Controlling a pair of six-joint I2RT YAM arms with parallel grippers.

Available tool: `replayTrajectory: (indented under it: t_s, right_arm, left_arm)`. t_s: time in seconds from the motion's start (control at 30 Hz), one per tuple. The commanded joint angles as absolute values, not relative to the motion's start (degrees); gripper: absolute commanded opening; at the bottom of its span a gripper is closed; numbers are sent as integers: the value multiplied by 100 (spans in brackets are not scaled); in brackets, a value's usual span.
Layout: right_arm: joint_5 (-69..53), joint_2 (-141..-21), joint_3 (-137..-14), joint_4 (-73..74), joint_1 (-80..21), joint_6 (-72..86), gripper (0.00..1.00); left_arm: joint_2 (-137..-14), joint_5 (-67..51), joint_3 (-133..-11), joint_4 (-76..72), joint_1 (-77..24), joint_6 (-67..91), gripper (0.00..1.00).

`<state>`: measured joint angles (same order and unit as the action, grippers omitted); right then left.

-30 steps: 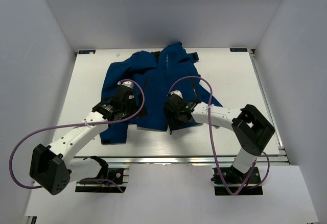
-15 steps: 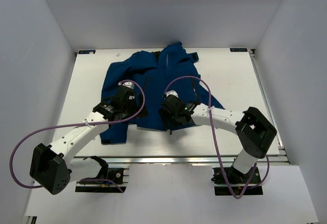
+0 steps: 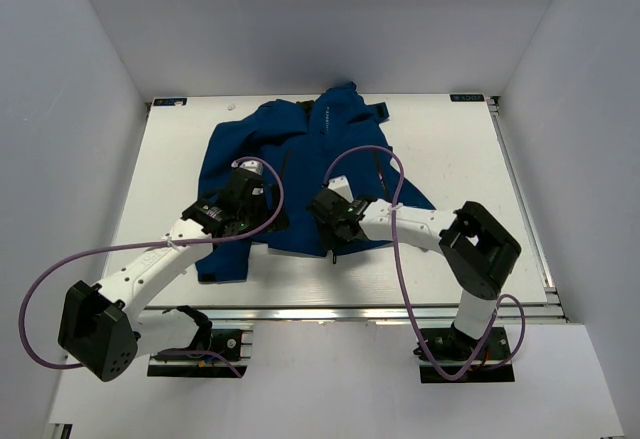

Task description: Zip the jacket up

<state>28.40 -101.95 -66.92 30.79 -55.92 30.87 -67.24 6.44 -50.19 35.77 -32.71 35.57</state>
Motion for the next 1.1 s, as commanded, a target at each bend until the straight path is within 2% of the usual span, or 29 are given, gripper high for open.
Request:
replayTrajectory:
  t_s: [0.0,0.57,0.67,0.83,0.93,1.03,1.07]
  right_arm:
    - [3051,-9932,-6610,3156,-5564,3261,89]
    - [2137,-10081,-6284,2373,-5317,2874,86]
    - [1952,-10239,-6293,2320,-5309,2865,84]
    - [1574,-10441,-6197,2320,-5309,2962,73]
    - [1476,-10573,-6065,2364,-5317,3120,63]
    - [1441,-10687,-5986,2434,-5317,3252,45]
    - [1441,-10714,-5968,2443,-5317,3278,33]
  left_arm:
    - [-6583,677,-4975,3560,-3278,3551,98]
    - [-6504,650,-4913,3542,-3278,3577,98]
    - [-6521,694,-4939,3595,-3278,3577,98]
    - [-6460,747,-4939,3639,-3278,3568,98]
    - [-6460,773,-4948,3665,-3278,3568,98]
    - [-6469,800,-4992,3709,-3278,3568,98]
    - [-6469,817,-5001,3718,-3278,3568,98]
